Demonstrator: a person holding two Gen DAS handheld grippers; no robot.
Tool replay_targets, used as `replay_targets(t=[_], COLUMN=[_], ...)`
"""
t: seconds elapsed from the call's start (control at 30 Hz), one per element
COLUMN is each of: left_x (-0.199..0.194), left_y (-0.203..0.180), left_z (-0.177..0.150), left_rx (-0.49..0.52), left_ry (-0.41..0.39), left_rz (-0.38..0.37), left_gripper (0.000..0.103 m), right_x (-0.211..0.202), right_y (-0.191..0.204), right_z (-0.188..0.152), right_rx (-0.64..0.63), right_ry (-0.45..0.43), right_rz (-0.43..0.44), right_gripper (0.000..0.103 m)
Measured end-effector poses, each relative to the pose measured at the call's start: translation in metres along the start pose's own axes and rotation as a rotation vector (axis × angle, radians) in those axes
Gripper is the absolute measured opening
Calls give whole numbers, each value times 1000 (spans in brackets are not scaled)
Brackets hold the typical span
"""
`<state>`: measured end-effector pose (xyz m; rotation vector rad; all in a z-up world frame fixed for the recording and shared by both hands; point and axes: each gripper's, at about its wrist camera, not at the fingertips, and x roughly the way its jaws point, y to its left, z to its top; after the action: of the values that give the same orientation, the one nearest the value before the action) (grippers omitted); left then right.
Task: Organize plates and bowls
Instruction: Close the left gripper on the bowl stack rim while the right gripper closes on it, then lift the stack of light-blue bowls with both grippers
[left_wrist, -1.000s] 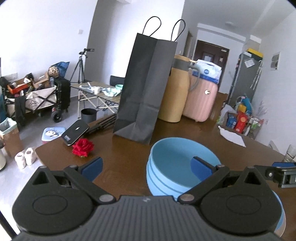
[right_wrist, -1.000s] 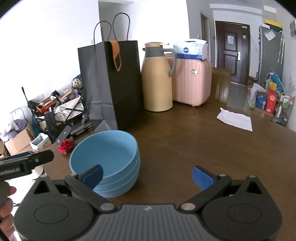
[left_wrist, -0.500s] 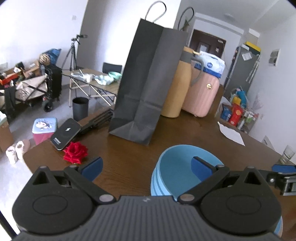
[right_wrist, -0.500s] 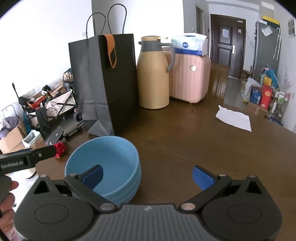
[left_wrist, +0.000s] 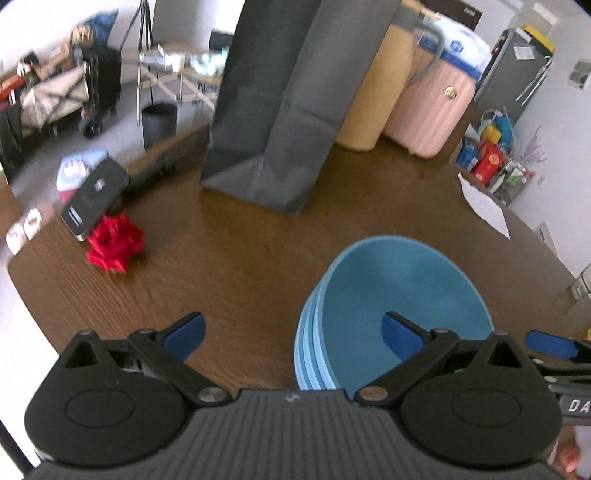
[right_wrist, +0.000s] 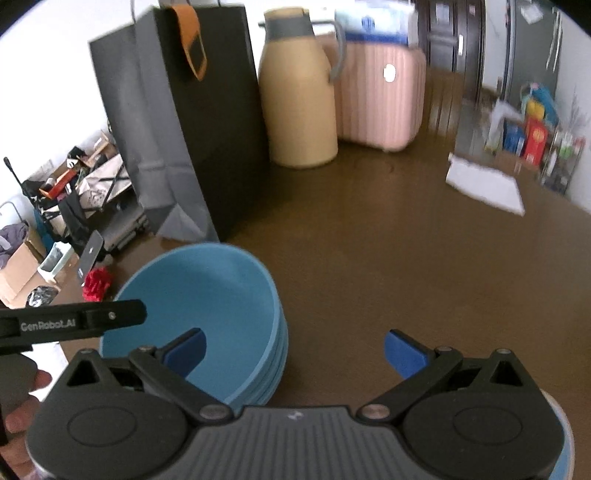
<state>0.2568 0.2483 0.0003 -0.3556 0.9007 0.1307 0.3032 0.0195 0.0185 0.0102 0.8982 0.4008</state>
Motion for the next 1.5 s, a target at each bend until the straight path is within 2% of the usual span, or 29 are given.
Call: replay_targets(t=[0.17, 0.37, 0.5, 0.67, 0.8, 0.87, 1.0, 1.07, 1.3, 1.5], left_x=[11, 13, 16, 25, 30, 32, 38, 42, 45, 45], left_y=[6, 3, -2, 0, -1, -2, -4, -4, -4, -3], left_z=[3, 5, 5, 7, 7, 7, 7, 7, 7, 9], left_rx=[-54, -44, -39, -74, -84, -80, -88, -95, -107, -117], left_ry=[75, 76, 93, 137, 156, 167, 193, 206, 216, 217], left_rz=[-9, 12, 12, 3, -10, -21, -18, -19, -34, -34], left_gripper=[103, 102, 92, 73, 66, 55, 41, 34, 29, 28], right_x=[14, 19, 25, 33, 39, 43, 51, 54, 62, 66], right_y=[-1, 3, 6, 7, 11, 11, 11, 12, 17, 18], right_z=[2, 9, 9, 13, 16, 18, 20, 19, 17, 17], right_rx=[21, -12, -46, -33, -55, -48, -26, -22, -2, 8], right_ry=[39, 61, 102, 138, 163, 189, 235, 250, 295, 302], right_rz=[8, -16, -22, 4, -14, 3, 32, 34, 69, 55], right_gripper=[103, 99, 95, 83, 72, 69, 59, 58, 42, 37])
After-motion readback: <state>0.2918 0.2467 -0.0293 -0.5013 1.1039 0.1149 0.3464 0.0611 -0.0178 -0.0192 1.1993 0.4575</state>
